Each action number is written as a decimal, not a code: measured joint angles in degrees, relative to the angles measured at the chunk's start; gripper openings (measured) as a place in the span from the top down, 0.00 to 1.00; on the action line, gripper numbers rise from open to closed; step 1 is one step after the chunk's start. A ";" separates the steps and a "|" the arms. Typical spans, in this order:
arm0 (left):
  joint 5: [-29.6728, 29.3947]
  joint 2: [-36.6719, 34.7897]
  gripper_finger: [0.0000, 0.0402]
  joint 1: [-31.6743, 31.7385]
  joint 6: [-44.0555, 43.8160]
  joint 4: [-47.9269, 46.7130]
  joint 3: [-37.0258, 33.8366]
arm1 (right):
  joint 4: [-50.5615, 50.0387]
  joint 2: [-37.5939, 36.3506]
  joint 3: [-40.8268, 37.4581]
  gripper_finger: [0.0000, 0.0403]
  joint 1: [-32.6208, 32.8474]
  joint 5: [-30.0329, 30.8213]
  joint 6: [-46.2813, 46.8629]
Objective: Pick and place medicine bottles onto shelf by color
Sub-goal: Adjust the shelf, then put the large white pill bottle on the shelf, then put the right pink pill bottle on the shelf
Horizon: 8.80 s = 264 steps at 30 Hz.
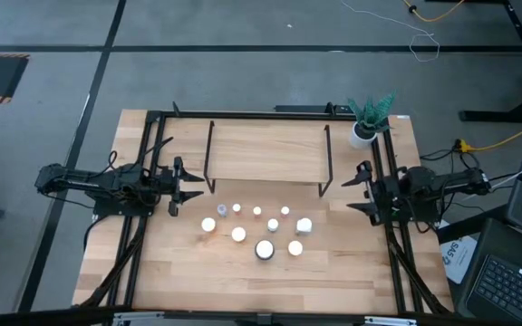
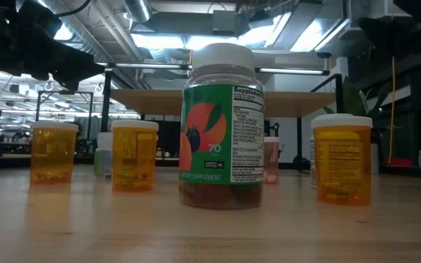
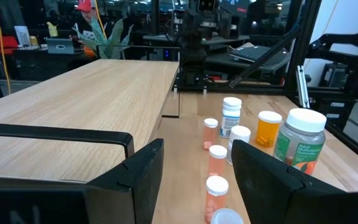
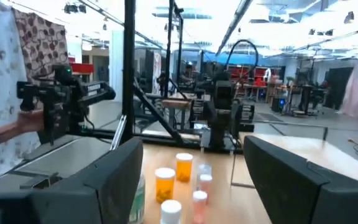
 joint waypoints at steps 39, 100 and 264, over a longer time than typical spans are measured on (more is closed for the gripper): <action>-2.17 -0.01 0.54 0.00 1.32 -0.34 0.00 | -38.54 72.15 48.08 0.30 8.87 7.38 12.75; 0.00 8.04 0.54 -1.71 -1.72 3.19 10.96 | -55.30 73.07 63.95 0.30 9.07 8.63 11.47; -7.95 39.17 0.54 -10.35 -2.14 -16.85 28.62 | -38.62 91.12 61.71 0.41 -2.88 -5.64 -9.74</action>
